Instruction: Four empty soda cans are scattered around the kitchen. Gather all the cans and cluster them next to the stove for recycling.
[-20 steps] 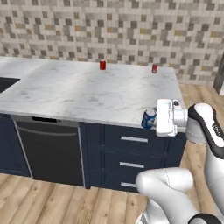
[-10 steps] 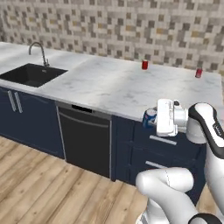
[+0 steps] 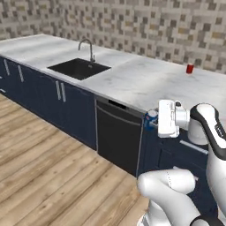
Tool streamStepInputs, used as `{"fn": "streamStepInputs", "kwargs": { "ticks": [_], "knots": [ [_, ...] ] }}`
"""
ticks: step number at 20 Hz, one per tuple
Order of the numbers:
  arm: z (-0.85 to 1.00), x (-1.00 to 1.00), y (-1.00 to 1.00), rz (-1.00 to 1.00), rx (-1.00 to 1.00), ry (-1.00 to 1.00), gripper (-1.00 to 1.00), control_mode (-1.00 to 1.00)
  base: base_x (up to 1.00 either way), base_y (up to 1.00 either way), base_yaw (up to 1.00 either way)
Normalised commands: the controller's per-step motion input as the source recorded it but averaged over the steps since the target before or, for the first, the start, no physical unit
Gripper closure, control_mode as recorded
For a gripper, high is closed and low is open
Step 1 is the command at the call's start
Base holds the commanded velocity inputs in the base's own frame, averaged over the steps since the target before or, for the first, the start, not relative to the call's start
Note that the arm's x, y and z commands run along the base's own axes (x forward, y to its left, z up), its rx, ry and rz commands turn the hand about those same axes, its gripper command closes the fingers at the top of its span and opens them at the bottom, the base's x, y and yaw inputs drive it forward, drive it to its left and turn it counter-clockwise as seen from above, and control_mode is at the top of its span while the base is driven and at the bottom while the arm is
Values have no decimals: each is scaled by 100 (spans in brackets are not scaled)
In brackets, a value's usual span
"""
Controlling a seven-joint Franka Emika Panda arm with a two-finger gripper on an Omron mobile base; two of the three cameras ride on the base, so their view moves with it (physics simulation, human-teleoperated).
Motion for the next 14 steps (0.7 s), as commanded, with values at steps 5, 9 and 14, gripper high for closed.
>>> {"fn": "streamStepInputs", "kwargs": {
  "ticks": [5, 9, 14],
  "knots": [
    [0, 0, 0, 0, 0, 0, 100, 100, -3, 30, 45],
    [0, 0, 0, 0, 0, 0, 100, 100, -2, 32, 44],
    [0, 0, 0, 0, 0, 0, 100, 100, -1, 35, 43]
  ]
}}
